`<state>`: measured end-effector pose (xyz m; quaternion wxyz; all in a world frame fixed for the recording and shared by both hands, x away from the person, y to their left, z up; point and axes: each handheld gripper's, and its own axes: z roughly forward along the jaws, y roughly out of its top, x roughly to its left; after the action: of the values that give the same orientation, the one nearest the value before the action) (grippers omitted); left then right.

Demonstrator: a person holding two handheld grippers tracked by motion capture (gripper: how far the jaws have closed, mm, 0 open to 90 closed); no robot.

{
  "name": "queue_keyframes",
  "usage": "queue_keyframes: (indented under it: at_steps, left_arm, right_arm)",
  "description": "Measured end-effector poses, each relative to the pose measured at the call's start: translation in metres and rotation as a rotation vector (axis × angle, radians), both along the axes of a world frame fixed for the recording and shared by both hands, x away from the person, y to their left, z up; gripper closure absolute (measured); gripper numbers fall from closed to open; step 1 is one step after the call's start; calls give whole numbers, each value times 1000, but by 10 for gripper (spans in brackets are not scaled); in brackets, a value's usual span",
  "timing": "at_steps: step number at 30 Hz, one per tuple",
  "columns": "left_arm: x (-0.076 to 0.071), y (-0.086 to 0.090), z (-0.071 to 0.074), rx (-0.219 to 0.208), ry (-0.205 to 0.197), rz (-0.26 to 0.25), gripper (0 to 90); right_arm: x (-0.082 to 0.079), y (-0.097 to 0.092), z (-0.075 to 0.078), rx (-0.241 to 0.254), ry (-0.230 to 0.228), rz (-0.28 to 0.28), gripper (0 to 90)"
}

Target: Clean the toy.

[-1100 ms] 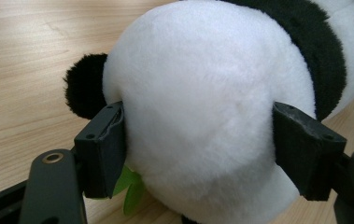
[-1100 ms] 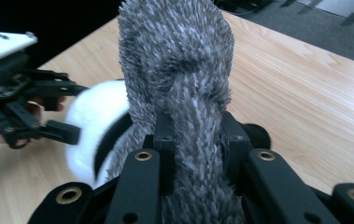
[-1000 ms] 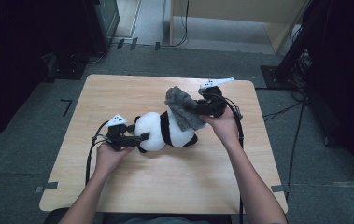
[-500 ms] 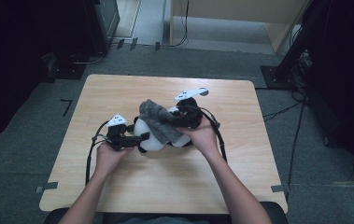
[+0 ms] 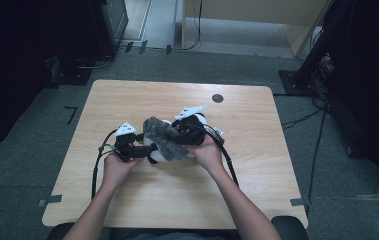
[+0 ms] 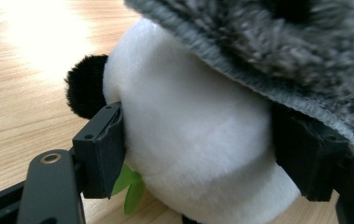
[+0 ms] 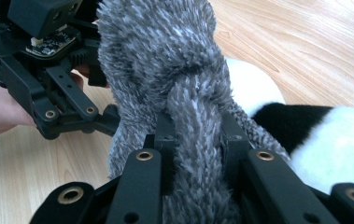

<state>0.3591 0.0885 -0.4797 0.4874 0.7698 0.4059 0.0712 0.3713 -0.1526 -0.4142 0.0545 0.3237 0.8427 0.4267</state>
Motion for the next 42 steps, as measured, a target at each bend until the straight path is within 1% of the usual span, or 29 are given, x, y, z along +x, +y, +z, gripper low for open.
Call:
queue_keyframes:
  at_steps: [2, 3, 4, 5, 8, 17, 21, 25, 31, 36, 38, 42]
  left_arm:
    - [-1, -1, 1, 7, 8, 11, 245]
    - [-1, -2, 3, 17, 10, 17, 250]
    - [-2, -3, 3, 21, 9, 20, 256]
    - [-2, -3, 3, 20, 10, 20, 258]
    - [-1, -2, 2, 15, 11, 16, 260]
    - [0, -1, 1, 6, 8, 9, 257]
    - [0, -1, 1, 8, 5, 10, 257]
    - [0, -1, 1, 7, 4, 10, 256]
    - [0, 0, 0, 6, 4, 6, 257]
    - [1, 0, 0, -1, 6, 8, 256]
    - [1, 0, 0, 1, 6, 7, 256]
    - [0, 0, 0, 1, 7, 5, 256]
  right_arm:
    - [-1, -2, 0, -9, -8, 2, 754]
    - [-2, -3, 0, -20, -16, 2, 754]
    - [-3, -4, 2, -41, -33, 6, 754]
    - [-4, -5, 2, -49, -41, 7, 755]
    - [-5, -11, 5, -60, -44, 4, 756]
    - [-7, -44, 17, -22, -47, -50, 757]
    - [-8, -63, 21, -2, -50, -88, 756]
    - [-8, -81, 23, 7, -53, -125, 753]
    - [-8, -97, 22, 14, -51, -153, 753]
    - [-7, -112, 19, 26, -41, -198, 753]
    - [-7, -117, 18, 21, -36, -215, 754]
    - [-7, -125, 18, 20, -33, -231, 756]
